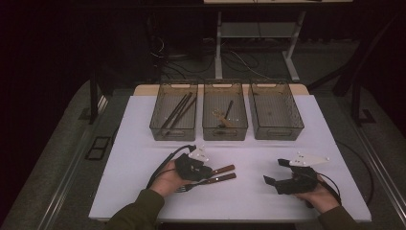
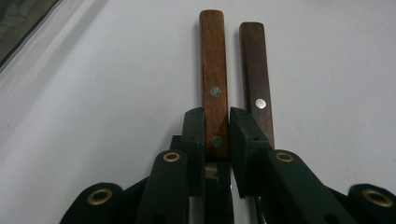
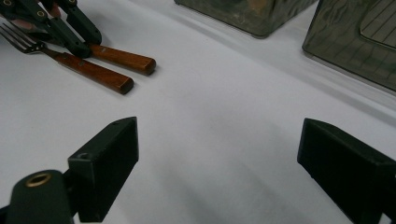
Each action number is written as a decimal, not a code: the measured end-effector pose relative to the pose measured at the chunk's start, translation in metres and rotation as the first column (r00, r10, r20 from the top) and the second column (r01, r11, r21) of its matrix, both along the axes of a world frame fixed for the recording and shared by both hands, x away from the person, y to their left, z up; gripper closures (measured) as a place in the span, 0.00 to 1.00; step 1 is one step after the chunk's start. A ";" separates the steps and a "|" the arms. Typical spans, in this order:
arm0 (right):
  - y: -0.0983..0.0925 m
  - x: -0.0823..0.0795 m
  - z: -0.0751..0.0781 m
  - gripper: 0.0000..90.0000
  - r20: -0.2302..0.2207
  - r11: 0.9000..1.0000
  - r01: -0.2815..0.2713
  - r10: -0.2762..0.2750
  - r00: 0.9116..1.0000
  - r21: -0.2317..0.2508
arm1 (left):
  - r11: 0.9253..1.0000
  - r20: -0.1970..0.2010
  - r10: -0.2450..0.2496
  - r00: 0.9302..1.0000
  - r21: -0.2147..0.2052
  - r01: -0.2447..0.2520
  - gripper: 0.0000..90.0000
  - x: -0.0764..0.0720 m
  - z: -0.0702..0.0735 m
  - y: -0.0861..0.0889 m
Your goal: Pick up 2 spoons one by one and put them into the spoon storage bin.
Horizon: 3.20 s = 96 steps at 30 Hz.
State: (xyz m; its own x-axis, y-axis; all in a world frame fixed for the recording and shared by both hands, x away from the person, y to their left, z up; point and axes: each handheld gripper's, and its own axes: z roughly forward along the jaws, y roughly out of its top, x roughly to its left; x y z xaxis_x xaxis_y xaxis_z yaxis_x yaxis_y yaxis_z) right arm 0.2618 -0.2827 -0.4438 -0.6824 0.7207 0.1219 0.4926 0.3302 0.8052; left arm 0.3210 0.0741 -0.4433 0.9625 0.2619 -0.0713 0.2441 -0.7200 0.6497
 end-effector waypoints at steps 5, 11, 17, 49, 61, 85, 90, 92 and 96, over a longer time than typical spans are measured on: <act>0.001 0.001 0.001 0.14 -0.012 1.000 -0.013 0.013 1.000 0.006 | 1.000 -0.025 0.017 1.000 -0.020 -0.017 0.85 0.001 0.000 0.000; 0.003 0.005 0.006 0.14 -0.050 0.996 -0.084 0.085 0.995 0.008 | 0.998 -0.024 0.016 1.000 -0.056 -0.018 0.85 0.002 0.011 0.006; 0.011 0.010 0.018 0.14 -0.055 0.985 -0.169 0.171 0.984 0.046 | 0.998 -0.013 -0.034 0.999 -0.045 0.033 0.85 -0.004 0.023 0.004; 0.112 0.020 0.017 0.66 -0.206 0.748 -0.655 0.628 0.751 -0.107 | 0.957 0.017 -0.288 0.957 -0.015 0.288 0.85 -0.041 0.038 -0.036; 0.118 0.014 0.016 0.83 -0.208 0.706 -0.697 0.668 0.714 -0.128 | 0.939 0.029 -0.344 0.939 0.007 0.344 0.85 -0.042 0.039 -0.037; 0.086 0.027 0.027 0.83 -0.167 0.809 -0.574 0.554 0.816 -0.126 | 0.973 0.106 0.068 0.992 -0.225 -0.043 0.22 -0.032 0.044 0.037; 0.070 0.034 0.030 0.83 -0.170 0.865 -0.487 0.465 0.869 -0.123 | 0.960 0.110 0.184 0.977 -0.233 -0.155 0.11 -0.034 0.035 0.053; 0.066 0.035 0.031 0.83 -0.178 0.888 -0.448 0.427 0.886 -0.100 | 0.952 0.112 0.221 0.969 -0.239 -0.190 0.07 -0.036 0.031 0.059; 0.059 0.041 0.033 0.83 -0.172 0.910 -0.405 0.385 0.907 -0.095 | 0.937 0.113 0.281 0.953 -0.248 -0.247 0.01 -0.040 0.024 0.069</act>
State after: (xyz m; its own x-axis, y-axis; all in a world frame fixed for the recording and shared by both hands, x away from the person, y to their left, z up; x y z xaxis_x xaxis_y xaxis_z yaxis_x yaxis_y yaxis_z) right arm 0.3025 -0.2235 -0.4105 -0.8956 0.4117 0.1685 0.4096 0.6156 0.6732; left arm 0.2807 0.1432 -0.4198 0.8650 0.5011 -0.0253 0.2967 -0.4702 0.8312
